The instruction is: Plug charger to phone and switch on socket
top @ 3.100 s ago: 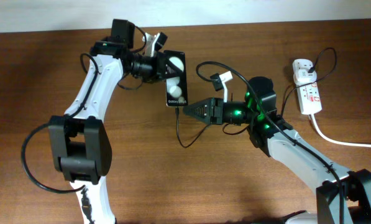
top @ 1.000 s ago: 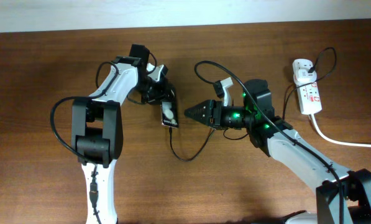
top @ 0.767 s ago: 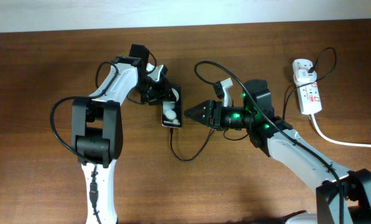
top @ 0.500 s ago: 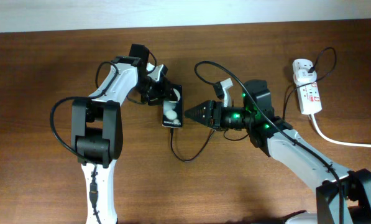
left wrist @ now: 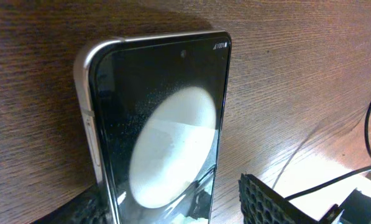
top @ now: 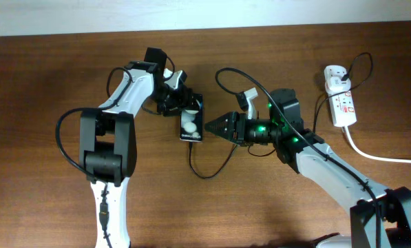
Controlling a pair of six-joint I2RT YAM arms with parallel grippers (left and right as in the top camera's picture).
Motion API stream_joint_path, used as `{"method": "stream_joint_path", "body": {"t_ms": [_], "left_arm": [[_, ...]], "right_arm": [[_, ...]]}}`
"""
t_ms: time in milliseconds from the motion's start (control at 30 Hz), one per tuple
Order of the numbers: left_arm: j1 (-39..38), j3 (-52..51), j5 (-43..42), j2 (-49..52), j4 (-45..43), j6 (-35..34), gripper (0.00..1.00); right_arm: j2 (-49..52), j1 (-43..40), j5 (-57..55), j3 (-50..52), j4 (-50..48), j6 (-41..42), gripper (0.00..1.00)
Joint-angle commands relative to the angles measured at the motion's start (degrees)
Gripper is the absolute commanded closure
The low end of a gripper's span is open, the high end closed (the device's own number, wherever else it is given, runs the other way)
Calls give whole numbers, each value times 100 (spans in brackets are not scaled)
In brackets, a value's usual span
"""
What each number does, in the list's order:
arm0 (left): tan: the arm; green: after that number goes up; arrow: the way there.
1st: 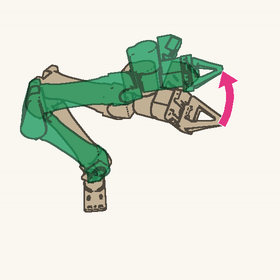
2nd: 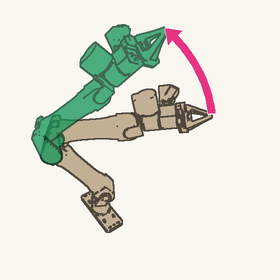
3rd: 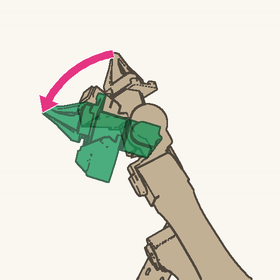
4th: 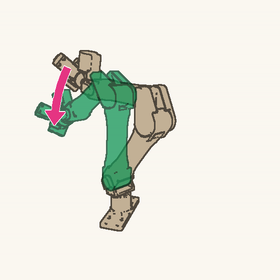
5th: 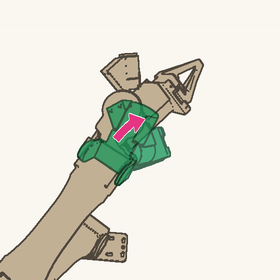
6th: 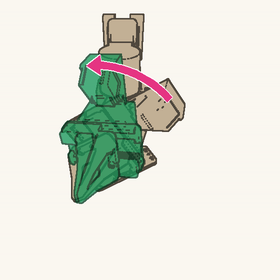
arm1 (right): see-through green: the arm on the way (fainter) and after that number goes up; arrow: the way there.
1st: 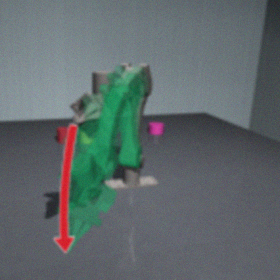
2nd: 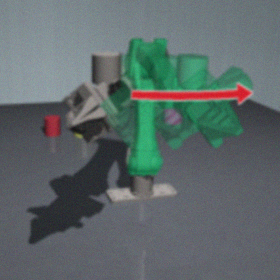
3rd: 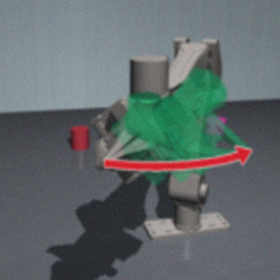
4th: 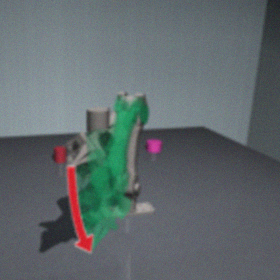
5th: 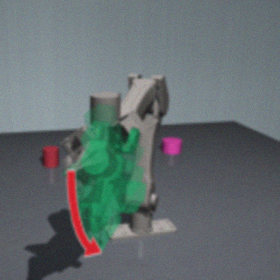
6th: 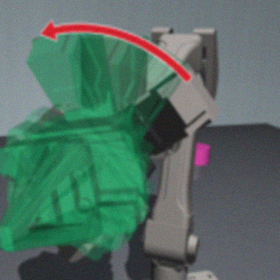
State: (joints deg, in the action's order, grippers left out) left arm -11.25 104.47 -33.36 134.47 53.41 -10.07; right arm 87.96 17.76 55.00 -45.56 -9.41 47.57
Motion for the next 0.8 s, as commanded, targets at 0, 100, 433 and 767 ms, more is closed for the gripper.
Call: {"method": "stream_joint_path", "body": {"t_ms": [0, 100, 433, 767], "left_arm": [[15, -50, 660, 61, 35, 72, 30], [15, 24, 968, 61, 98, 72, 24], [20, 398, 1845, 37, 507, 74, 22], [55, 1989, 2120, -1504, 1438, 98, 20]], "right_arm": [[35, -15, -44, -35, -15, -83, 23], [35, -15, -44, -35, -15, -83, 23], [35, -15, -46, -35, -11, -85, 23], [31, -15, -39, -35, 122, -236, 41]]}}
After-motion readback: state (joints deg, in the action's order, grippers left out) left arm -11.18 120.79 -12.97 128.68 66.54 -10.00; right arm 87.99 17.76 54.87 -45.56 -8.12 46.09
